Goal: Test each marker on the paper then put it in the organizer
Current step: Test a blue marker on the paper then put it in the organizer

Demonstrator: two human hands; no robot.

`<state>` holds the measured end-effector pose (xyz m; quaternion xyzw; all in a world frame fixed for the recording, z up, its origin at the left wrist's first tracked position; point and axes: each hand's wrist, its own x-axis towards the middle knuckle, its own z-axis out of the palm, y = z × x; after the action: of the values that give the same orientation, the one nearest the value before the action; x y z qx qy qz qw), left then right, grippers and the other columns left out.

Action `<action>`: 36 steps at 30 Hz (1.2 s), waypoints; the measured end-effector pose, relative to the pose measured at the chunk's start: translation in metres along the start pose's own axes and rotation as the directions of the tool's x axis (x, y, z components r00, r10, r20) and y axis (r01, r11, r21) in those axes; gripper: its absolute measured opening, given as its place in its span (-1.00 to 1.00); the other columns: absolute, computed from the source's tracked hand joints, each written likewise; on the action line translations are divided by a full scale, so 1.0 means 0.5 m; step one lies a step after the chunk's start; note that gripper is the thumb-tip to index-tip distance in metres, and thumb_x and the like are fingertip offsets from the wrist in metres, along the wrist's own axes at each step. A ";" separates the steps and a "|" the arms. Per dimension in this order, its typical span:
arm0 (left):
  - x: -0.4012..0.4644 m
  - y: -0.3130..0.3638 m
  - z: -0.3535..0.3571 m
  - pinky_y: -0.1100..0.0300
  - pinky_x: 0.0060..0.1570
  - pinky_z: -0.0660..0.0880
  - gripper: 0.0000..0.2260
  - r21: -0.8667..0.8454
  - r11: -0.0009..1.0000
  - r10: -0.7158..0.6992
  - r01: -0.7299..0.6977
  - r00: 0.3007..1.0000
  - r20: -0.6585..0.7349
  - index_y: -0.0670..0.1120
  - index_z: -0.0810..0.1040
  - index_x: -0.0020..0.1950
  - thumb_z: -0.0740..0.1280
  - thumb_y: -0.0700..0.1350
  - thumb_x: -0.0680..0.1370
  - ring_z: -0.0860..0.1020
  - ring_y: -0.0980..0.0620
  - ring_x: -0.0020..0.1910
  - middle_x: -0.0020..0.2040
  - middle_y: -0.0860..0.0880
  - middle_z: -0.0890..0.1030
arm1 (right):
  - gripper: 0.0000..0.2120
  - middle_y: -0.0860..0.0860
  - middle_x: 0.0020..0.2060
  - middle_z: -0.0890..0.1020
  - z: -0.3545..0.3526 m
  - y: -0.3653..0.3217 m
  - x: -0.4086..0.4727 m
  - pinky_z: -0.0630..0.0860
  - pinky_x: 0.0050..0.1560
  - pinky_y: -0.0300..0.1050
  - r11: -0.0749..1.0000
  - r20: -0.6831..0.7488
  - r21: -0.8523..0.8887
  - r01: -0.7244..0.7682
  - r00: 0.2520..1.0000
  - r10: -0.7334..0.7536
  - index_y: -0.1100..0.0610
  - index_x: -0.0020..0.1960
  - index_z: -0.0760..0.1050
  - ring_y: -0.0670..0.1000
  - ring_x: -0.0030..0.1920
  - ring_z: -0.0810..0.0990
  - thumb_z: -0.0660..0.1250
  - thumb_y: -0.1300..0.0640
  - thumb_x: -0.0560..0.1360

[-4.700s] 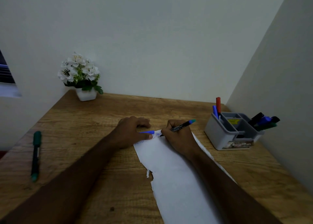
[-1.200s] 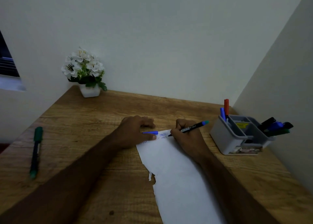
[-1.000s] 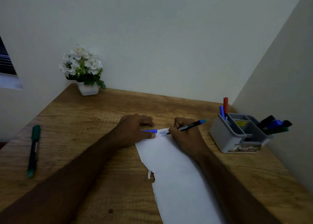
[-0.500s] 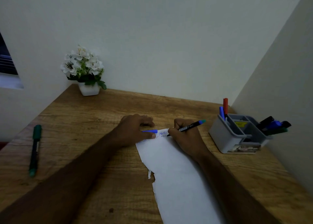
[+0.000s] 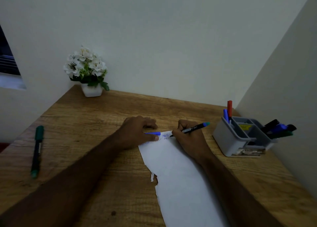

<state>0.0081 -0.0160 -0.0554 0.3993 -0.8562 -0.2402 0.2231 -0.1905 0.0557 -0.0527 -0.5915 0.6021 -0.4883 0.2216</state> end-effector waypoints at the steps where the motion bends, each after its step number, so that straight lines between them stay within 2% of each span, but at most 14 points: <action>1: 0.000 0.000 0.000 0.03 0.41 0.28 -0.58 -0.003 1.000 0.000 0.000 1.000 0.000 0.06 0.60 0.24 0.48 0.11 0.42 0.44 0.11 0.35 0.38 0.11 0.49 | -0.70 0.09 -0.48 0.34 0.001 0.000 0.000 0.18 -0.44 -0.24 1.000 0.005 -0.006 0.000 1.000 0.000 0.21 -0.40 0.30 -0.07 -0.43 0.26 0.34 0.41 0.38; 5: 0.002 0.001 0.000 0.01 0.40 0.30 -0.59 -0.010 1.000 -0.001 0.001 1.000 0.006 0.05 0.60 0.24 0.48 0.12 0.42 0.45 0.10 0.34 0.38 0.10 0.49 | -0.70 0.08 -0.48 0.34 0.002 0.000 0.001 0.19 -0.43 -0.22 1.000 0.018 -0.031 0.000 1.000 0.000 0.20 -0.41 0.31 -0.06 -0.42 0.27 0.34 0.39 0.40; 11: 0.002 -0.001 0.001 -0.01 0.40 0.30 -0.58 -0.017 1.000 -0.008 0.009 1.000 0.008 0.07 0.60 0.24 0.48 0.12 0.42 0.45 0.10 0.34 0.38 0.11 0.49 | -0.73 0.12 -0.45 0.35 -0.002 0.003 0.002 0.24 -0.36 -0.10 1.000 -0.039 0.003 -0.025 0.999 0.025 0.37 -0.35 0.25 0.03 -0.37 0.28 0.34 0.39 0.40; 18: 0.003 -0.002 0.002 -0.03 0.41 0.29 -0.57 -0.024 1.000 -0.010 0.010 1.000 0.006 0.06 0.60 0.25 0.48 0.12 0.41 0.43 0.11 0.36 0.38 0.11 0.49 | -0.70 0.10 -0.47 0.30 -0.001 0.002 0.002 0.18 -0.42 -0.16 0.999 0.005 -0.048 0.004 1.000 -0.004 0.33 -0.39 0.24 -0.01 -0.41 0.24 0.34 0.39 0.39; 22: 0.003 -0.004 0.003 0.02 0.39 0.31 -0.58 -0.012 1.000 -0.004 0.004 1.000 0.002 0.07 0.60 0.23 0.49 0.13 0.41 0.45 0.12 0.34 0.38 0.12 0.49 | -0.69 0.08 -0.48 0.29 -0.002 0.003 0.000 0.17 -0.43 -0.22 0.999 -0.004 -0.031 -0.012 1.000 0.012 0.24 -0.41 0.26 -0.01 -0.41 0.24 0.34 0.40 0.38; 27: 0.004 -0.004 0.003 0.05 0.38 0.31 -0.59 -0.005 1.000 0.000 0.000 1.000 0.002 0.08 0.61 0.23 0.48 0.13 0.41 0.45 0.13 0.33 0.37 0.13 0.50 | -0.73 0.13 -0.45 0.35 -0.002 0.002 0.000 0.22 -0.37 -0.09 0.998 0.008 -0.060 -0.006 1.000 0.006 0.38 -0.35 0.27 0.02 -0.38 0.28 0.34 0.38 0.40; 36: 0.003 0.001 0.001 0.08 0.38 0.32 -0.58 0.000 1.000 -0.016 0.016 1.000 0.007 0.07 0.60 0.24 0.48 0.13 0.41 0.45 0.13 0.33 0.37 0.13 0.50 | -0.71 0.10 -0.46 0.31 -0.003 0.003 0.001 0.18 -0.41 -0.15 0.999 -0.002 -0.047 0.002 1.000 -0.002 0.34 -0.36 0.23 0.01 -0.39 0.24 0.34 0.39 0.39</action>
<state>0.0066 -0.0170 -0.0552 0.4052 -0.8538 -0.2435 0.2181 -0.1926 0.0554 -0.0530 -0.5967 0.6130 -0.4750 0.2063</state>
